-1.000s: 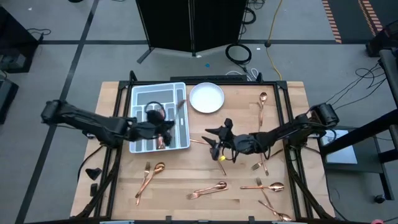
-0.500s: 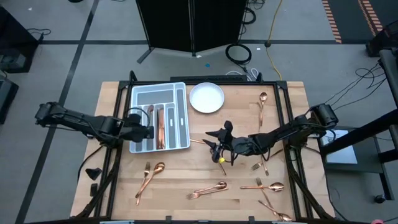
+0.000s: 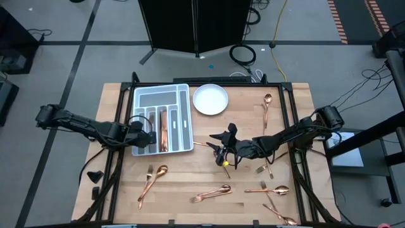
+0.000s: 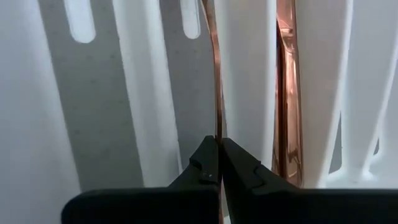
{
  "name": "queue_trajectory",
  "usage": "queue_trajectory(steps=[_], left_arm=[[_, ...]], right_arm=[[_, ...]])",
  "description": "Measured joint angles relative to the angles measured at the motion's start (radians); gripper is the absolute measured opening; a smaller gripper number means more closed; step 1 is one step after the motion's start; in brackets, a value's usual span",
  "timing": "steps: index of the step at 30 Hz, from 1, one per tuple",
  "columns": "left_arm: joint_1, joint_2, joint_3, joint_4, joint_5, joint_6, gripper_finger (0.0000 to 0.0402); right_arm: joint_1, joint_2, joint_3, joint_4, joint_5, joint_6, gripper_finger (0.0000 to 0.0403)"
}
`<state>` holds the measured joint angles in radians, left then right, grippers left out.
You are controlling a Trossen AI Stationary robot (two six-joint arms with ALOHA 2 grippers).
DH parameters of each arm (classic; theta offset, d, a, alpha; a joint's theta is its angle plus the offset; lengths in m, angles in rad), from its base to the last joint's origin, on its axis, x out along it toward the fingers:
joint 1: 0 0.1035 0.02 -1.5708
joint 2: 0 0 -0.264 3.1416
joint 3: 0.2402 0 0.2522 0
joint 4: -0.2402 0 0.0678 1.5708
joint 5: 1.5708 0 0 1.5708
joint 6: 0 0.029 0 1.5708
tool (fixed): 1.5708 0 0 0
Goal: Sort silverware
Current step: Put the spoon on the silverware tray
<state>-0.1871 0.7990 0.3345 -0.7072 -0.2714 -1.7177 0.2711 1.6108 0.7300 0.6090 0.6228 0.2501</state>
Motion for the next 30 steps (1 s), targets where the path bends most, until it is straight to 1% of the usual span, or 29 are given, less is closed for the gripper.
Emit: queue_trajectory(steps=[4,9,12,17,20,22,25,28,30], left_arm=[[0.002,0.0,-0.001,0.004,-0.009,0.026,0.0015],[0.03,0.0,-0.001,0.004,-0.004,0.026,0.0053],[0.061,0.0,-0.001,0.004,0.0,0.058,0.0079],[0.13,-0.002,0.001,0.009,0.09,0.249,0.0117],[0.161,-0.009,0.017,-0.001,0.12,0.316,0.013],[0.173,-0.015,0.042,0.0,0.114,0.364,0.0134],[0.175,-0.016,0.082,0.056,0.082,0.446,0.0134],[0.174,-0.016,0.117,0.148,0.065,0.569,0.0134],[0.171,-0.016,0.127,0.228,0.061,0.691,0.0134]], right_arm=[[0.0,0.0,0.0,0.002,0.0,0.0,0.016],[0.0,0.0,0.0,0.009,0.0,0.0,0.016],[0.0,0.0,0.0,0.009,0.0,0.0,0.016],[0.0,0.0,0.0,0.01,0.0,0.002,0.016],[0.0,0.0,0.0,0.01,0.0,0.012,0.016],[0.0,0.0,0.0,0.009,0.0,0.016,0.016],[0.0,0.0,0.0,-0.006,-0.004,0.016,0.016],[0.0,0.0,0.0,-0.05,-0.061,0.017,0.016],[0.0,0.0,0.0,-0.097,-0.106,0.019,0.016]])
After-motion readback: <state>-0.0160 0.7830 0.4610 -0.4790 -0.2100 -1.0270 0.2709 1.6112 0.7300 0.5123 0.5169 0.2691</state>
